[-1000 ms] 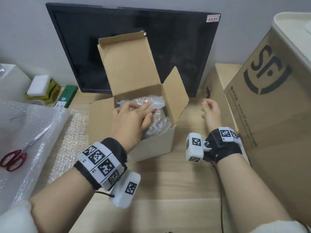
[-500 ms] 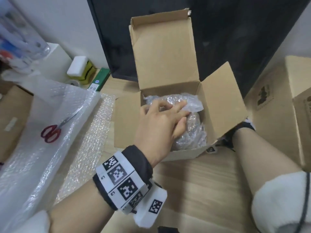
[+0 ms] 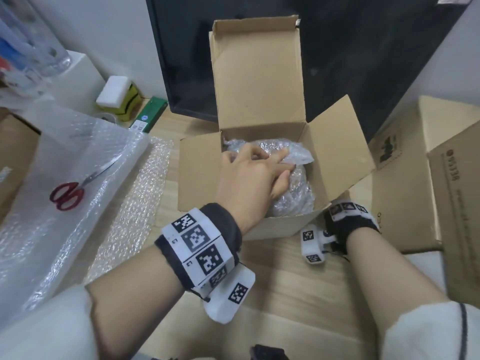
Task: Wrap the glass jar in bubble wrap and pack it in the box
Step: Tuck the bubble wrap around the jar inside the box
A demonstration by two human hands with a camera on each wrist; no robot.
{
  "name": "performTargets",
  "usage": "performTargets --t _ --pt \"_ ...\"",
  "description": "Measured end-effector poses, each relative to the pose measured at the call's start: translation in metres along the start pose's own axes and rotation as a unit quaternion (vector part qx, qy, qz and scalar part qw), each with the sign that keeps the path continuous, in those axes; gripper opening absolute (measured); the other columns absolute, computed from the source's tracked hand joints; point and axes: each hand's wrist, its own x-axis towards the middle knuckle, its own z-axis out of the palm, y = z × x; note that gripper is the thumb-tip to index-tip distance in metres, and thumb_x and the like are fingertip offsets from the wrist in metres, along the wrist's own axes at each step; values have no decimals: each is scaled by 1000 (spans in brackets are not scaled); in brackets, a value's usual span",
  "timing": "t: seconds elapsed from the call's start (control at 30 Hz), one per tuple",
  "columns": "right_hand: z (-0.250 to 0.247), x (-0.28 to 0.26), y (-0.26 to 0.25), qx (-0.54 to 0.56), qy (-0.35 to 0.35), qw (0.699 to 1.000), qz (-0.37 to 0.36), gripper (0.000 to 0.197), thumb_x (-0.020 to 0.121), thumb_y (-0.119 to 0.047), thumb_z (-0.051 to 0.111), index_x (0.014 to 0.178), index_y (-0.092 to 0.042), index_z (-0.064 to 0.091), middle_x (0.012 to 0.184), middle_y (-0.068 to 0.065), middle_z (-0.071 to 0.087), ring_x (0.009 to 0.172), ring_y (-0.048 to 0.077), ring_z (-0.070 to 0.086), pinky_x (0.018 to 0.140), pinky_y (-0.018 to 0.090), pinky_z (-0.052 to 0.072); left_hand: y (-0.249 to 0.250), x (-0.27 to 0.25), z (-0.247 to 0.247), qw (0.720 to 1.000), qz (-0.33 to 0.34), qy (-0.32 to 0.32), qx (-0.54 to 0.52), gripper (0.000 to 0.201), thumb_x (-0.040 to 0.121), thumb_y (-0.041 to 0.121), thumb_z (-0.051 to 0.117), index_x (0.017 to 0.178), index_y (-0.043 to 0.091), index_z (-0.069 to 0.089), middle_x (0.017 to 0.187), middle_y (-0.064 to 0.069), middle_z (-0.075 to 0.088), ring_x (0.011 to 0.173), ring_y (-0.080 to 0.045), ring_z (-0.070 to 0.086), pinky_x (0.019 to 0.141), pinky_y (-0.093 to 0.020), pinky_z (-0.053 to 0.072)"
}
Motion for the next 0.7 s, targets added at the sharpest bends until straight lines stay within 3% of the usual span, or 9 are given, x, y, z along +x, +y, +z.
performTargets --t 0.13,0.23,0.3,0.37,0.4,0.47,0.53,0.63,0.7 --pt "13 -16 7 199 260 944 -37 22 84 9 44 100 7 58 112 28 57 104 40 53 82 39 37 -4 3 -16 980 29 -178 86 35 96 45 31 117 34 57 141 17 42 118 -19 38 90 -39 23" --pt "4 -49 6 348 430 831 -55 20 77 10 45 89 4 60 101 23 58 89 19 52 68 15 32 -16 5 -29 944 100 -282 140 48 92 54 31 138 38 31 155 17 15 125 -20 26 95 -40 24" --pt "-17 -83 -7 384 543 735 -132 21 72 12 46 85 5 60 94 7 57 85 2 44 71 2 30 -23 12 -35 932 116 -310 148 52 92 54 32 141 40 25 155 17 12 123 -20 28 97 -38 23" --pt "-33 -116 -22 356 615 667 -225 20 68 14 48 82 6 60 93 -6 50 87 5 45 80 2 32 -25 18 -41 930 123 -320 128 51 92 54 36 141 42 28 154 18 16 119 -20 31 96 -34 24" --pt "-35 -130 -32 324 626 655 -271 20 67 16 49 80 6 61 93 -2 52 89 8 46 83 4 33 -28 22 -41 931 126 -326 108 51 91 54 39 140 43 31 153 19 20 117 -21 32 97 -34 25" --pt "-31 -144 -52 264 553 691 -384 20 66 19 55 78 6 63 90 11 57 89 13 49 83 7 36 -31 27 -42 931 108 -344 65 46 89 52 45 134 43 41 140 19 36 115 -22 33 99 -36 27" --pt "-14 -148 -71 196 418 765 -449 20 65 16 62 78 2 65 93 7 59 94 14 52 81 13 41 -36 29 -40 933 68 -352 34 34 84 50 51 119 47 50 118 12 40 112 -24 34 97 -34 28" --pt "9 -146 -76 149 310 817 -463 19 65 8 64 81 -2 67 92 11 65 94 15 54 83 20 43 -40 27 -41 938 26 -344 -32 44 84 48 55 123 61 40 109 5 38 107 -24 31 103 -34 22" --pt "11 -151 -77 144 273 839 -448 14 74 -6 61 86 -7 68 93 6 68 92 16 60 86 27 46 -39 24 -45 943 48 -324 -50 48 91 38 53 131 56 35 108 16 38 102 -17 27 102 -29 16"
